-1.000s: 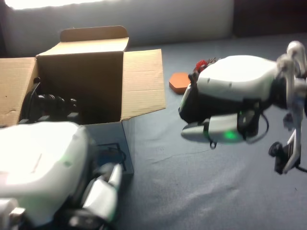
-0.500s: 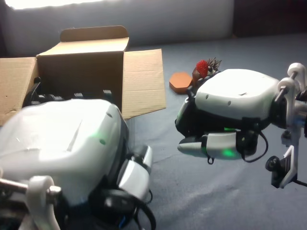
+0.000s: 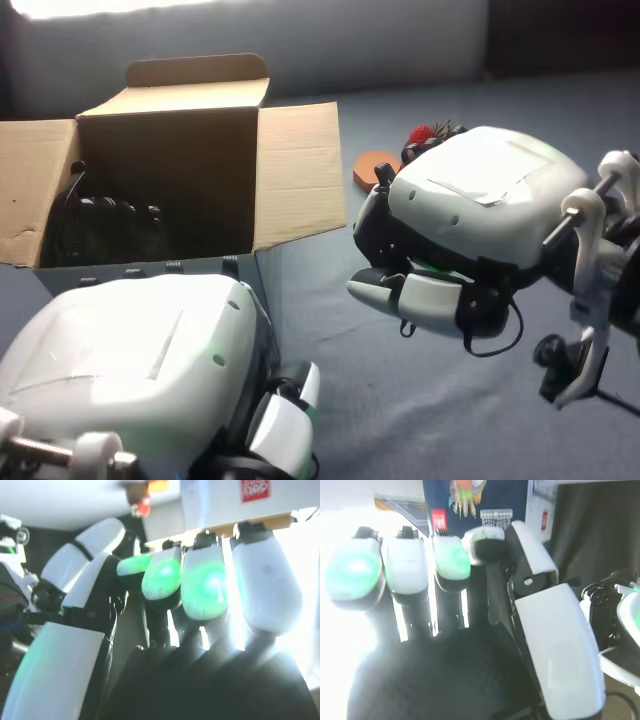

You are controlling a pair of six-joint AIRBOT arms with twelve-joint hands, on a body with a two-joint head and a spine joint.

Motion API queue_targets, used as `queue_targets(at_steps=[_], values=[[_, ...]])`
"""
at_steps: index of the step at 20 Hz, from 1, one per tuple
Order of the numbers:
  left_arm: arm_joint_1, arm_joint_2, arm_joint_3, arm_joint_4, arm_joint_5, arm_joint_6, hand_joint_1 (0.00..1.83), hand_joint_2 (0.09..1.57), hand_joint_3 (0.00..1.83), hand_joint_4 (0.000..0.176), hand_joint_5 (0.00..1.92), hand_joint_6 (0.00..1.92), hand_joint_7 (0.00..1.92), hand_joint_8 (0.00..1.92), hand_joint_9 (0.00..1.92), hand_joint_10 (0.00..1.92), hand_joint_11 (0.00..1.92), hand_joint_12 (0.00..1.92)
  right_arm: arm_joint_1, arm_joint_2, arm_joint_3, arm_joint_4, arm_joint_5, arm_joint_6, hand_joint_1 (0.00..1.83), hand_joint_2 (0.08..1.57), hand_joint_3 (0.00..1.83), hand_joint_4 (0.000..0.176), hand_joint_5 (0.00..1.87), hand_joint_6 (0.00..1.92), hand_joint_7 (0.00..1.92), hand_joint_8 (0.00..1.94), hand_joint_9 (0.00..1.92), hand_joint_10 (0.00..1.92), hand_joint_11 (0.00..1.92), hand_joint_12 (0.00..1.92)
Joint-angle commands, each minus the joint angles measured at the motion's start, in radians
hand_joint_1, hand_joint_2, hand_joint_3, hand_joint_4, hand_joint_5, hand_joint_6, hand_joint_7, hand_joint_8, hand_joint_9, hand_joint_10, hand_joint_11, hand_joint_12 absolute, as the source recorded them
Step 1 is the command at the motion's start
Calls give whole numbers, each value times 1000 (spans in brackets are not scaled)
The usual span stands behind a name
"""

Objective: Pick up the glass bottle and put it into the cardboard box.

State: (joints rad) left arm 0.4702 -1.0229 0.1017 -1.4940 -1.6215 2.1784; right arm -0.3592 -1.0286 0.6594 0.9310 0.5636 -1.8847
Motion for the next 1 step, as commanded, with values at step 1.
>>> queue_targets(at_steps=[1], values=[[-19, -3, 5, 109, -46, 2, 710, 1482, 18, 0, 1065, 1921, 1327, 1921, 1494, 1921, 1553, 1921, 17, 11, -14, -18, 120, -7, 943, 1316, 5, 0, 1100, 1882, 1256, 1941, 1327, 1921, 1330, 1921]])
